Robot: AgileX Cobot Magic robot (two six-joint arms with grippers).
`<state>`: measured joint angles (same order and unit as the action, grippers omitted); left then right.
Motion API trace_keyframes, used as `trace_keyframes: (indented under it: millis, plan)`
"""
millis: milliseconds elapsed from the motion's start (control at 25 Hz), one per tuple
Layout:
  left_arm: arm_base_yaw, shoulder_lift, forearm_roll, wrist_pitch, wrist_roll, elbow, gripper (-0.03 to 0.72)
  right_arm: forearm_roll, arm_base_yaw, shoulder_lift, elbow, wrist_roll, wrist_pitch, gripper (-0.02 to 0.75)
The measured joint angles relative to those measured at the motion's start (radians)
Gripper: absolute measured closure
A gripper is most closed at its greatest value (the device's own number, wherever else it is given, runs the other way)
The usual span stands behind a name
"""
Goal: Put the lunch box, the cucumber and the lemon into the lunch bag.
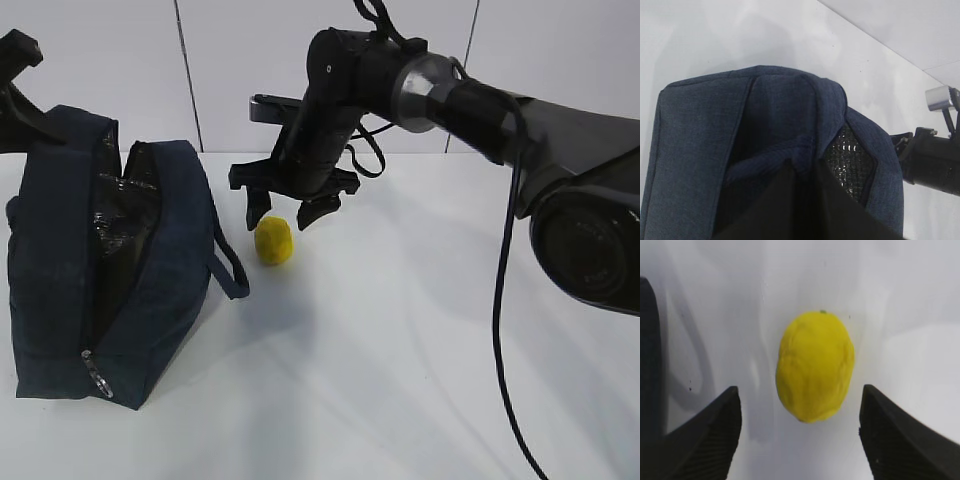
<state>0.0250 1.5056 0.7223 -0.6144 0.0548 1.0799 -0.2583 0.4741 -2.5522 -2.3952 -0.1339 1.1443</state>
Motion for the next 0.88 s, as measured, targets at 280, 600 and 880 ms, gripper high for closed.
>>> trace_keyframes:
  millis: [280,600,880]
  plan:
    - [0.0,0.0,0.0,0.004,0.0,0.0,0.664,0.006,0.0,-0.001,0.0,-0.008,-0.06,0.167]
    - [0.0,0.0,-0.002,0.01,0.0,0.0,0.664,0.01,0.0,-0.017,0.0,-0.011,-0.064,0.167]
    - [0.0,0.0,-0.003,0.01,0.0,0.0,0.664,0.01,0.0,-0.026,0.0,-0.011,-0.088,0.167]
